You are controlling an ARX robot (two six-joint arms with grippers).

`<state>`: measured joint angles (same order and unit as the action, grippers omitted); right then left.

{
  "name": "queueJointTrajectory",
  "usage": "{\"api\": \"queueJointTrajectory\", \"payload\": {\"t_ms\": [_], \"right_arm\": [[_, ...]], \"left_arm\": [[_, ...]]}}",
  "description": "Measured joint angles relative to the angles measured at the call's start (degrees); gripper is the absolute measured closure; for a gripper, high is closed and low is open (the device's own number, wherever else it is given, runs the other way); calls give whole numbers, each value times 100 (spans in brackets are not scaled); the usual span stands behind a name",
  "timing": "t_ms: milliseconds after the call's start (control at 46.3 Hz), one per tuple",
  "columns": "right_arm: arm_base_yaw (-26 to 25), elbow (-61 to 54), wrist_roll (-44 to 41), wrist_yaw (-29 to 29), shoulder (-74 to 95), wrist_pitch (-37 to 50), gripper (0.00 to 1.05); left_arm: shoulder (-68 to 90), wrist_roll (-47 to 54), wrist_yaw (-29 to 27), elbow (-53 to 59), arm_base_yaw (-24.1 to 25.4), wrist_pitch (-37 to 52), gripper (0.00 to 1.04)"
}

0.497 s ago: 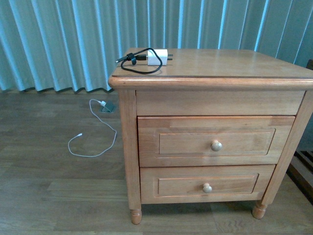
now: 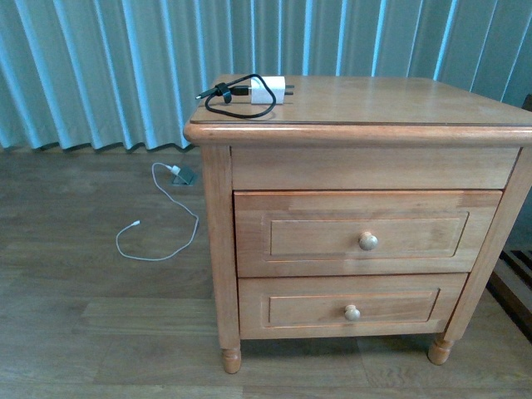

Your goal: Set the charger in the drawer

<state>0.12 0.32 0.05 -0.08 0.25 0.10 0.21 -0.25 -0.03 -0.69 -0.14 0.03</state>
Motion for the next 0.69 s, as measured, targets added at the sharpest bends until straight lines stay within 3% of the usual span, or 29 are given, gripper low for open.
{"api": "queueJointTrajectory", "payload": {"t_ms": [691], "right_arm": [[0, 0, 0, 0, 0, -2, 8]], "left_arm": [[0, 0, 0, 0, 0, 0, 6]]}}
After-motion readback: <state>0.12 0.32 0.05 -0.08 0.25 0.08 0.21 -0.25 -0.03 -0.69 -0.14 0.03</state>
